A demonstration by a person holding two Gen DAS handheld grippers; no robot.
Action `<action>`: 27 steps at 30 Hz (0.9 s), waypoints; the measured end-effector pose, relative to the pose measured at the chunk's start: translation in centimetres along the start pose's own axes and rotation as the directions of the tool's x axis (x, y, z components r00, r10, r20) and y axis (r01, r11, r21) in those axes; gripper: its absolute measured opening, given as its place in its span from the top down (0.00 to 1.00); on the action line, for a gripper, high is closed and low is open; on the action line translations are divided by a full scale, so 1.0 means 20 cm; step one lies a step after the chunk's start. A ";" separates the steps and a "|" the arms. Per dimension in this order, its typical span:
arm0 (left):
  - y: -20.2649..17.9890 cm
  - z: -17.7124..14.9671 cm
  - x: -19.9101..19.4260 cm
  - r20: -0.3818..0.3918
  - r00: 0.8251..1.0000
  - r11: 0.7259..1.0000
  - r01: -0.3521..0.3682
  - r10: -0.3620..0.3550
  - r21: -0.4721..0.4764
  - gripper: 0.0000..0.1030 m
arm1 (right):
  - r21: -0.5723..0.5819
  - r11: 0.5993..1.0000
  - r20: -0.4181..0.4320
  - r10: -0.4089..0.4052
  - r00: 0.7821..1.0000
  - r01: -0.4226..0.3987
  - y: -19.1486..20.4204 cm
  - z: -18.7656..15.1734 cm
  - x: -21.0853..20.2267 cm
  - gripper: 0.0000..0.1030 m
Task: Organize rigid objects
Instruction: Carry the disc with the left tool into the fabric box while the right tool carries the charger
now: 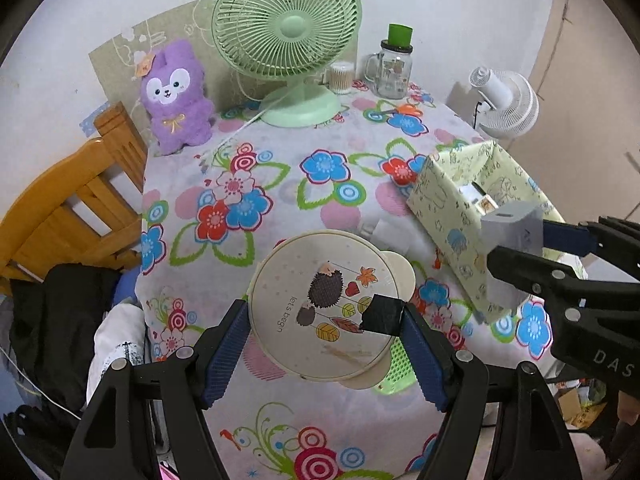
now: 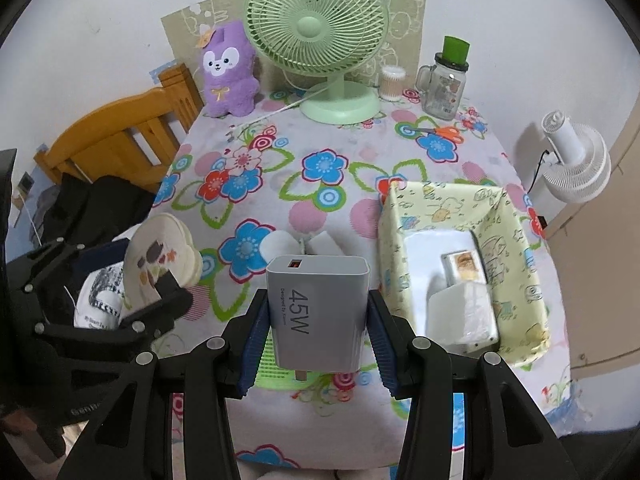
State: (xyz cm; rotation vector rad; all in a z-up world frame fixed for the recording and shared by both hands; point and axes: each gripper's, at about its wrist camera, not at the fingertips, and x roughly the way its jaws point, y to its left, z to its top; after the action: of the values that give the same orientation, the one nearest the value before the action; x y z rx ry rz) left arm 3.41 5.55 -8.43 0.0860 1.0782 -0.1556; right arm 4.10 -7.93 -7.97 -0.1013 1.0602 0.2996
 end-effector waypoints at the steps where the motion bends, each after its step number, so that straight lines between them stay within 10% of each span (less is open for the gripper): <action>1: -0.01 0.01 0.00 -0.001 1.000 1.000 0.004 -0.004 0.001 0.25 | 0.001 1.000 -0.001 0.003 1.000 -0.003 -0.02 0.00 -0.01 0.51; 27: -0.54 0.39 0.17 0.010 1.000 1.000 0.030 -0.030 -0.007 0.25 | -0.023 1.000 -0.017 -0.012 1.000 0.012 -0.68 0.15 -0.04 0.51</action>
State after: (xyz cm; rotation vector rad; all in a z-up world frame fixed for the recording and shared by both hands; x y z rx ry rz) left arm 9.86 -6.54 -7.70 0.0631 1.0708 -0.1788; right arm 10.26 -20.43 -6.68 -0.1305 1.0730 0.3002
